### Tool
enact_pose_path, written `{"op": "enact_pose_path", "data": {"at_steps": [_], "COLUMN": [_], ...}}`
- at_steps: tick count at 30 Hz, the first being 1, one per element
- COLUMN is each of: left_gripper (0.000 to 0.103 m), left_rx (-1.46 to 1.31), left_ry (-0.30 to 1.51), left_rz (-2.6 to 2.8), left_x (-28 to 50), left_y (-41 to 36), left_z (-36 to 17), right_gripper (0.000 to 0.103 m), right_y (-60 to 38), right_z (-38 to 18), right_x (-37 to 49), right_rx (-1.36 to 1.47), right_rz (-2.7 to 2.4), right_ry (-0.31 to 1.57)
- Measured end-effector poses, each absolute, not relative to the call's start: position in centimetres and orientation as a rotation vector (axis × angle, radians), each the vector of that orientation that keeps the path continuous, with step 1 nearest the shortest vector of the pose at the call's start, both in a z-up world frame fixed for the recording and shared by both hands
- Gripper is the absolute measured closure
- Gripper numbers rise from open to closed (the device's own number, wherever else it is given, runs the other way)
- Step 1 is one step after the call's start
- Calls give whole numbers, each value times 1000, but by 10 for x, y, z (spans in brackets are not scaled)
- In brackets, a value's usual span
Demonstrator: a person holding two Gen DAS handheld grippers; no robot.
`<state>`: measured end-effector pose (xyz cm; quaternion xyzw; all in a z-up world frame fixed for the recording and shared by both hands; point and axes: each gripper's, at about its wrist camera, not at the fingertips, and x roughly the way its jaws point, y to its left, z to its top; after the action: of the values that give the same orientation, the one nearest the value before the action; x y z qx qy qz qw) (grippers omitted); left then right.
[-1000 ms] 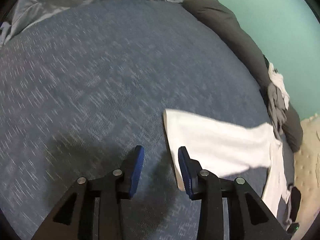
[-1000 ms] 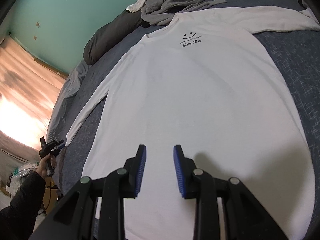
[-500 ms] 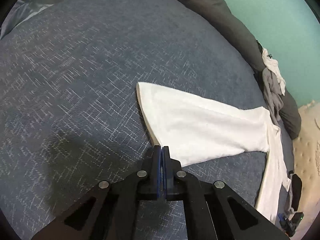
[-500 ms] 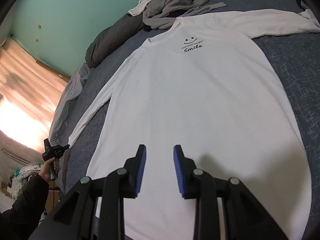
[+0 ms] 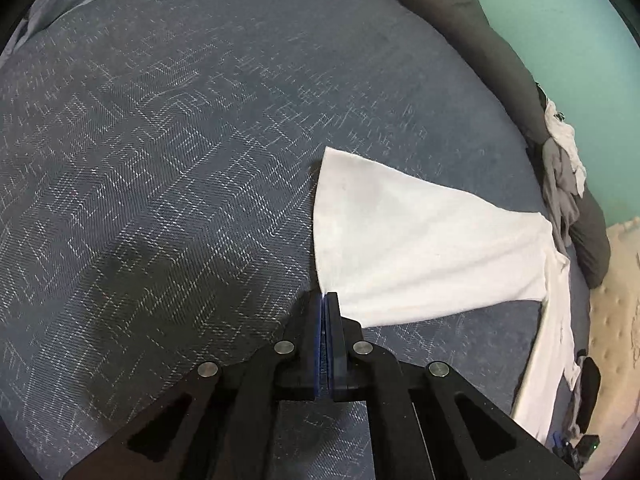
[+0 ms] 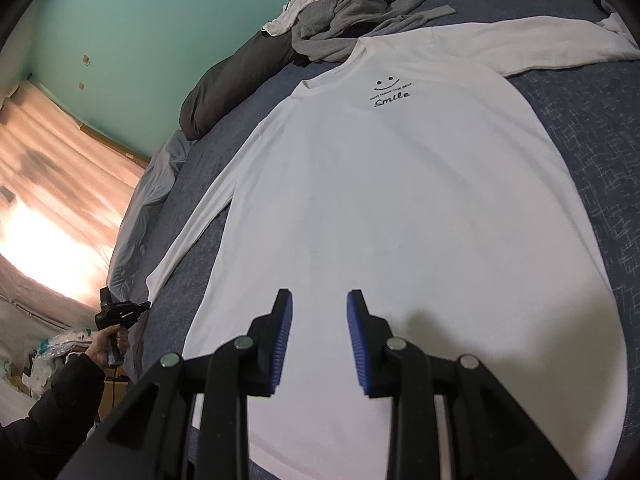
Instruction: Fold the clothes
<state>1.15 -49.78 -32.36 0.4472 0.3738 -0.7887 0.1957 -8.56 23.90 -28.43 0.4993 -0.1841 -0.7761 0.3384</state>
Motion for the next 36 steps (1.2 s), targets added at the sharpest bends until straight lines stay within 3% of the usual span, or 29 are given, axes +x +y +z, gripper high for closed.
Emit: {"op": "enact_pose_path", "data": {"at_steps": [5,8,9,21,22,24,26,36], "left_gripper": [97,71,70,71,72,90,95,98], "left_rx": [1217,1159,1139,1104,1104,1101,1096,997], "left_ry": [938,913,921,894,898,901,888,883], "left_rz": [-2250,-2253,-2255,-2296,-2300,-2304,-2308,-2248], "left_x": [12,10,7,-36,-36,-34,-36,-41], "left_y": [-495,-503,-508,-533,-536,-542,-545,-562], "left_z": [-306,-298,-297,-316,-317,-319,-318,-292], "right_gripper": [75,75,75,75,75,75,75,75], "right_y": [241,238,237,219,216,212,205,194], "right_z": [-287,-289,-289,-285,-286,-288,-289,-292], "right_x": [-87,-87,-87,-93,-94,-95,-95,-94], "right_rx": [1307,1311,1310,1326,1329,1336,1338,1335], "right_rz": [-2023,-2021,-2021,-2040,-2038,-2030,-2019,-1997], "right_ry": [-478,-480,-479,-398,-396,-394,-385,-366]}}
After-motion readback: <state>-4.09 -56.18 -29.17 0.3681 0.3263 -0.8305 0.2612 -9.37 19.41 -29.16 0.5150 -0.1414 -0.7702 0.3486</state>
